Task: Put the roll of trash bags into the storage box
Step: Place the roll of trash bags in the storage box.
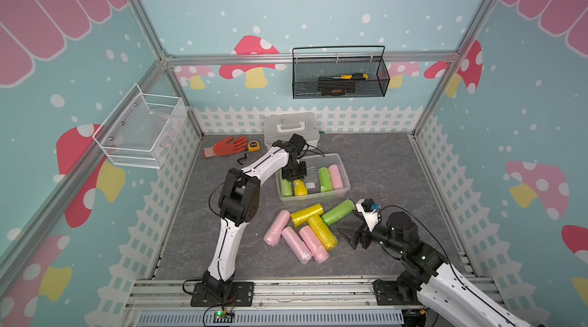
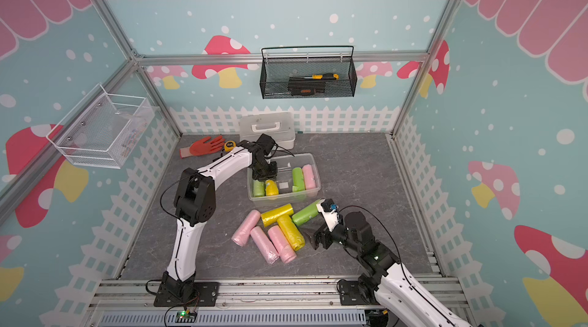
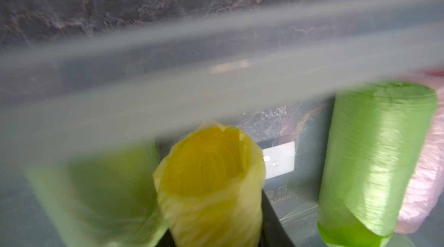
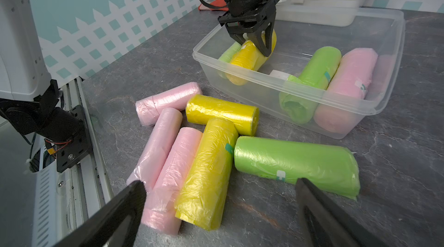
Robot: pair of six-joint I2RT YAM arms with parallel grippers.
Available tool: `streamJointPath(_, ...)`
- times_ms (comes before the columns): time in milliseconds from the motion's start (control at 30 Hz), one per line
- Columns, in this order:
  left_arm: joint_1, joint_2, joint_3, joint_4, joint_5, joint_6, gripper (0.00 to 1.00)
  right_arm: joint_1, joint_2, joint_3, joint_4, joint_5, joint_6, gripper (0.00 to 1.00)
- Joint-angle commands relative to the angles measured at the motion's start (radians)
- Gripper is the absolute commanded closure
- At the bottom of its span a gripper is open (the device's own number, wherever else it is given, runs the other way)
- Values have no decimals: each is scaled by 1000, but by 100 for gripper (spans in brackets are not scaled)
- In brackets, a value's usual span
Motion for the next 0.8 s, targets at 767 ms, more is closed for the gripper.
streamJointPath(767, -41, -425, -205, 1, -81, -124, 25, 3, 21, 11, 11, 3, 6, 1)
